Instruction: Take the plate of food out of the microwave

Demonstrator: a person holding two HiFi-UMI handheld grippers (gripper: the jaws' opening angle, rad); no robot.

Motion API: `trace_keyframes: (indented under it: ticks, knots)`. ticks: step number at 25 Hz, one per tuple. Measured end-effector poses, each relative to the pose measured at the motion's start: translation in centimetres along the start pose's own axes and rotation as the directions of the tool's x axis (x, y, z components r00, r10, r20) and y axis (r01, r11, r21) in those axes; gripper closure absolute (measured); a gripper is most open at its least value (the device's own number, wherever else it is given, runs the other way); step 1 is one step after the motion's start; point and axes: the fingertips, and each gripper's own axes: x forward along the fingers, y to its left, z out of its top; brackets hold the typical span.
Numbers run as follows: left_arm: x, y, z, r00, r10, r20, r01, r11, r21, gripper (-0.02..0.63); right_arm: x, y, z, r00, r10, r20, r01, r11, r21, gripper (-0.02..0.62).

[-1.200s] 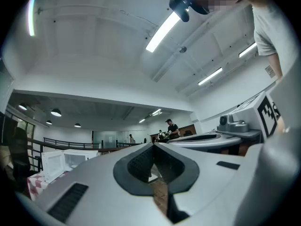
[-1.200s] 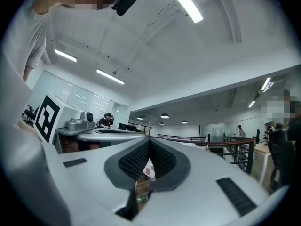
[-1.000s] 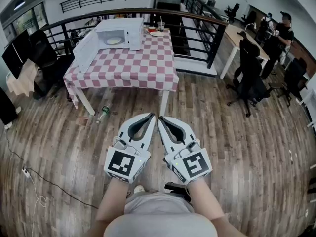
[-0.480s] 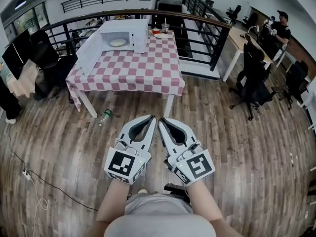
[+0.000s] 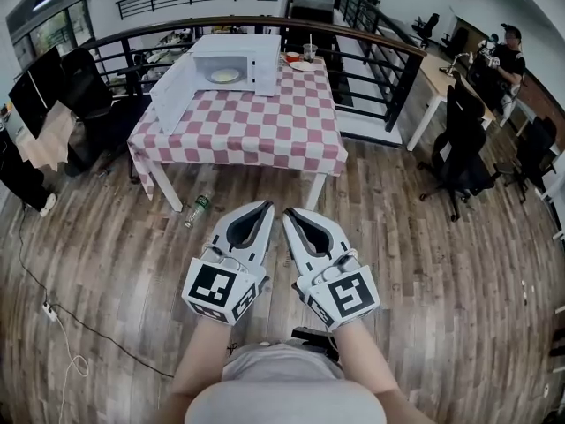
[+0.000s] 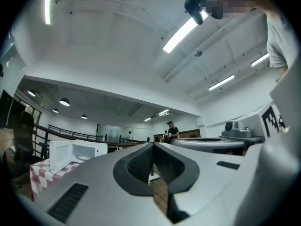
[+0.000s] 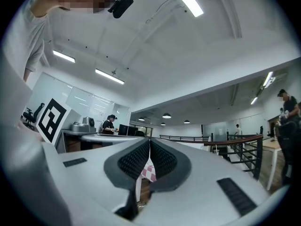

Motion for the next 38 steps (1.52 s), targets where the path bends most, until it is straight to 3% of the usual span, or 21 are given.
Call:
trace_keyframes:
  ticks: [8, 19, 38]
  knots:
    - [-2.1, 4.1, -0.2, 0.999, 0.052, 0.008, -0.051, 0.998, -0.042, 0.603, 3.9, 1.9, 0.0, 1.0, 0.02, 0.014, -0.02, 0.999, -0.025, 0.568]
    - [-1.8, 8.2, -0.7, 0.995, 0.099, -0.006, -0.099, 0.995, -0.022, 0.603, 8.7, 1.3, -0.8, 0.997, 0.077, -0.002, -0.077, 0.996, -0.053, 0.568]
    - [7.6, 17.8, -2.5, 0.987, 0.157, -0.021, -0.156, 0.988, 0.008, 0.603, 19.3, -4.8, -5.7, 0.991, 0.13, -0.043, -0.132, 0.991, -0.026, 0.569]
